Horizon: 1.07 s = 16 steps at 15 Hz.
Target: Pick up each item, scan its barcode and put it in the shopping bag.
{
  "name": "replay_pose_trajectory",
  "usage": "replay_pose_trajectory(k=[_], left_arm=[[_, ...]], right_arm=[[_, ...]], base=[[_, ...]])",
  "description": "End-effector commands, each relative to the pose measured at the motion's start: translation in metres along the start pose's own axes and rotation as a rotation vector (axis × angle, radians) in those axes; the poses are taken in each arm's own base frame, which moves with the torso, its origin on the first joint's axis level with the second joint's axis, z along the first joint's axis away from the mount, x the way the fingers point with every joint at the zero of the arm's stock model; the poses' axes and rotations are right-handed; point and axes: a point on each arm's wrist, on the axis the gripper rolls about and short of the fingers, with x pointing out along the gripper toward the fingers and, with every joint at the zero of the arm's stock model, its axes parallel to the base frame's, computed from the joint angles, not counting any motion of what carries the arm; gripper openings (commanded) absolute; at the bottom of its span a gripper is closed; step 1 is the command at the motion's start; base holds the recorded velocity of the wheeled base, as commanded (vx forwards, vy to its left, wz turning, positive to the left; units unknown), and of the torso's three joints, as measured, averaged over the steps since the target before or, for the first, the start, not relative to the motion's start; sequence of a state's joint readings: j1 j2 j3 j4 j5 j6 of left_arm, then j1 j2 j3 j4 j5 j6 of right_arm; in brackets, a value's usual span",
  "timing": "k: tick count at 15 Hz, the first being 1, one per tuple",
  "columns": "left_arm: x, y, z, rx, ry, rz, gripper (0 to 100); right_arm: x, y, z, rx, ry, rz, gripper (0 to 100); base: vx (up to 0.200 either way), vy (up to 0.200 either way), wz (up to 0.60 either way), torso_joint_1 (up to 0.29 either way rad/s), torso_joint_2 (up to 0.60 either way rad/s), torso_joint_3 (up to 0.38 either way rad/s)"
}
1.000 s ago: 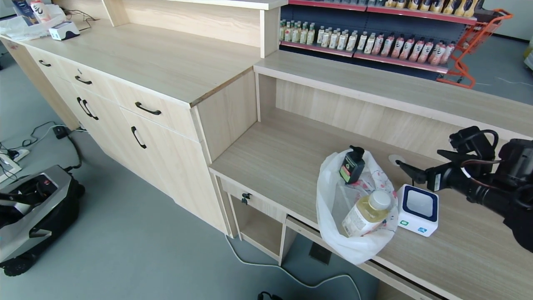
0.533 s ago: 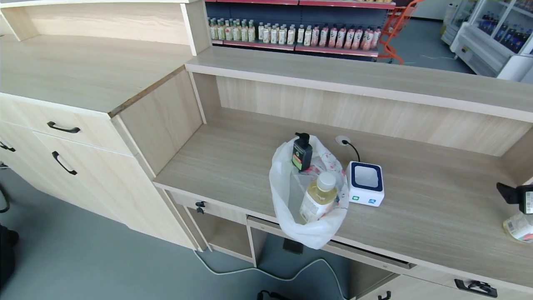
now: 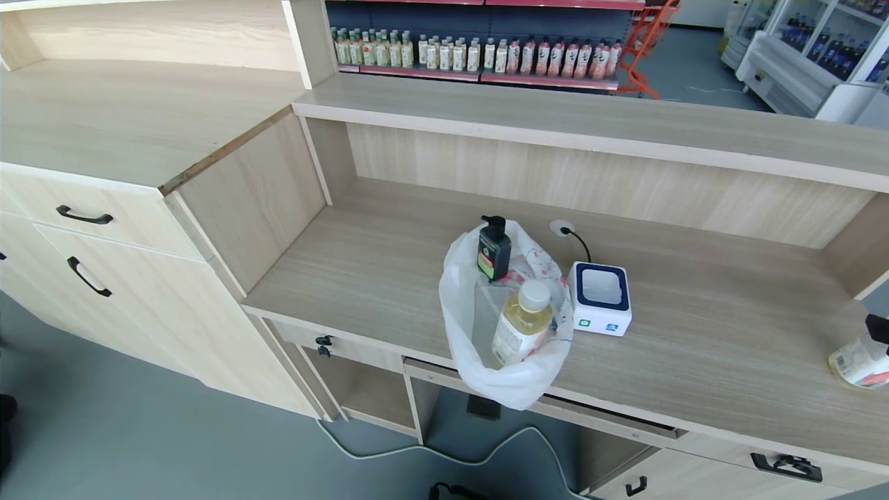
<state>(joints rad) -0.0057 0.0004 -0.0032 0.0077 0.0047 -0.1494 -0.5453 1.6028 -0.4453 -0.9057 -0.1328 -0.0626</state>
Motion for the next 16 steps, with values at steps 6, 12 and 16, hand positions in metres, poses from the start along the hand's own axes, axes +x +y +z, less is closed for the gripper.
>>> replay_pose_trajectory(k=[6,12,16], left_arm=[[0.0,0.0,0.0,-0.001,0.0,0.001,100],[0.0,0.0,0.0,0.001,0.0,-0.001,100],[0.0,0.0,0.0,0.001,0.0,-0.001,100]], right_arm=[[0.034,-0.024,-0.046,-0.027,0.195,-0.097,100],[0.072,-0.001,-0.046,-0.038,0.14,0.045,100],[0.083,0.009,-0.05,-0.068,0.134,0.103,100]], base=[[0.0,0.0,0.0,0.0,0.0,0.0],[0.0,0.0,0.0,0.0,0.0,0.0],[0.0,0.0,0.0,0.0,0.0,0.0]])
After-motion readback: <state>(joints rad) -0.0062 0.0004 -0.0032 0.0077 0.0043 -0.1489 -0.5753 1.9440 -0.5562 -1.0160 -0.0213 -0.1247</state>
